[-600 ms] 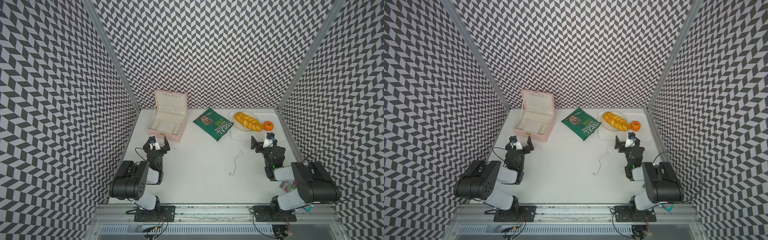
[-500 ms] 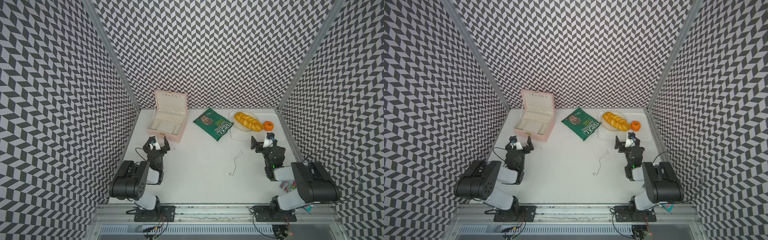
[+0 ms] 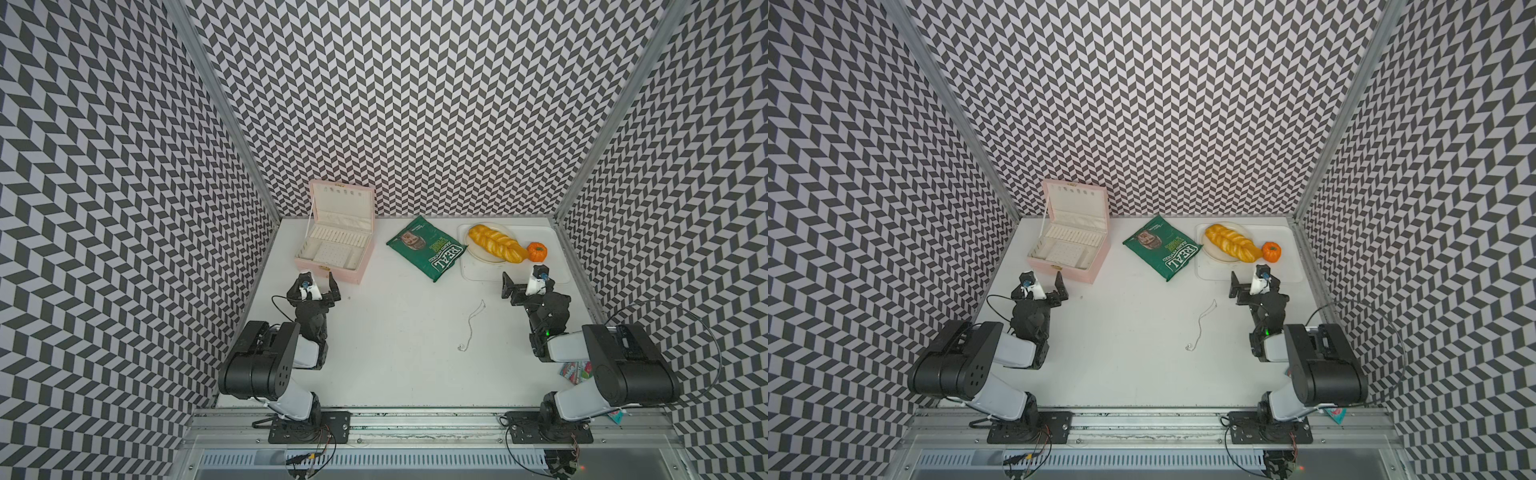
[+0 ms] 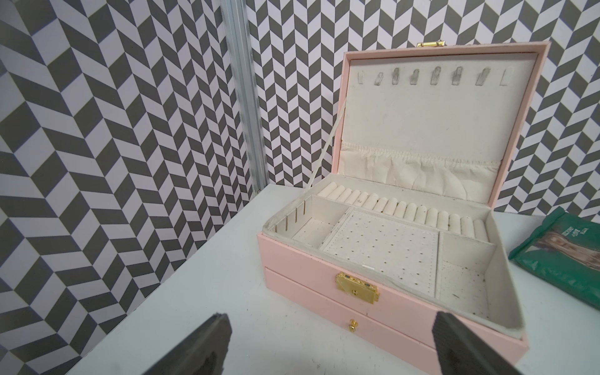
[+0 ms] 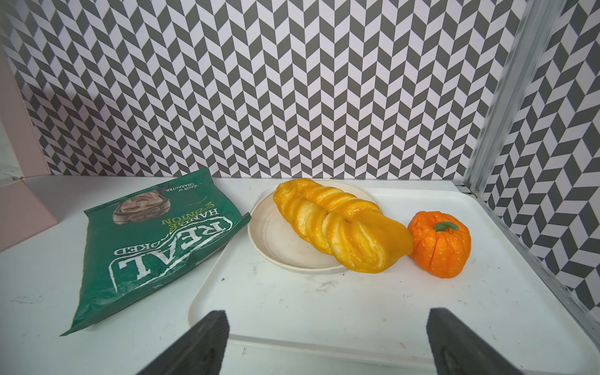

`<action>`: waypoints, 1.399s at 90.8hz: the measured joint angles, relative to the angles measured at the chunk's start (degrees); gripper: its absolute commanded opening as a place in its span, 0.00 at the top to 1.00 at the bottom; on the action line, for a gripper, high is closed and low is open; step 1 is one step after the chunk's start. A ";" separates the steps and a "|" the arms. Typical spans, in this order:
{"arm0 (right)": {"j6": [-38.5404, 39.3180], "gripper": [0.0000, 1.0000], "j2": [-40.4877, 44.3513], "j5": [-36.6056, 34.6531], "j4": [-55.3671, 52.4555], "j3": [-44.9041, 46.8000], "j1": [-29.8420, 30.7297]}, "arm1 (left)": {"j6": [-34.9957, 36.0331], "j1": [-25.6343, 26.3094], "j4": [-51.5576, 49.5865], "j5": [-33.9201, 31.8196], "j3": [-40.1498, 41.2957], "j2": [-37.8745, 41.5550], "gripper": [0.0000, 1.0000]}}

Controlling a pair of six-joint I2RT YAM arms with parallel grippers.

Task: Put jewelry chain into jewelry box
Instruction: Move the jewelry box to the center of the board.

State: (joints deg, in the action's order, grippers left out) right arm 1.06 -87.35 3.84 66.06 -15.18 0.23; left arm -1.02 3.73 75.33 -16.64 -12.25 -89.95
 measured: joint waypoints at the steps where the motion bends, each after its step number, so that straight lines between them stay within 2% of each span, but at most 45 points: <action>1: 0.00 0.00 0.00 0.00 0.00 0.00 0.02 | 0.00 -0.02 0.00 0.04 0.00 0.00 0.00; 12: 0.02 0.00 0.00 -0.33 0.02 0.00 0.11 | -0.07 -0.50 -0.59 0.52 0.00 0.42 0.00; 19: 0.20 0.00 1.05 -2.45 -1.11 -0.04 1.18 | -0.11 -0.55 -4.11 0.37 -0.26 3.43 0.00; 30: -1.18 0.00 8.74 -7.08 -13.55 -4.52 3.10 | -1.68 -0.55 -13.53 -2.21 -4.31 11.10 0.00; 35: -3.26 0.00 12.33 -8.68 -18.64 -8.48 3.43 | -4.61 -0.55 -19.37 -4.61 -7.80 14.69 0.00; 47: -13.51 0.00 19.15 -10.16 -27.85 -16.76 3.45 | -11.85 -0.90 -35.43 -7.08 -19.34 19.71 0.00; 53: -19.23 0.00 20.61 -10.71 -32.87 -20.11 3.45 | -13.64 -1.14 -41.77 -5.90 -25.05 19.91 0.00; 60: -26.12 0.00 20.48 -9.99 -38.01 -23.08 3.45 | -14.45 -1.09 -47.15 -3.52 -29.33 19.39 0.06; 82: -33.77 0.00 19.02 -2.47 -51.28 -25.90 5.01 | -14.67 1.88 -59.93 4.50 -40.57 8.90 0.24; 97: -33.68 0.00 20.63 -1.44 -55.52 -24.70 8.00 | -12.76 6.49 -68.17 8.39 -49.18 -1.29 0.41; 112: -32.81 0.00 24.04 -1.66 -59.49 -22.97 11.37 | -11.37 10.45 -74.66 9.40 -57.42 -10.97 0.57; 127: -31.58 0.00 27.52 -2.03 -61.70 -22.14 13.97 | -10.99 11.74 -79.41 9.77 -60.85 -16.90 0.64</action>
State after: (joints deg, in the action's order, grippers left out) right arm -30.52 -59.83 1.80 4.36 -37.32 14.20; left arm -12.01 15.46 -4.08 -6.87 -73.10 -106.85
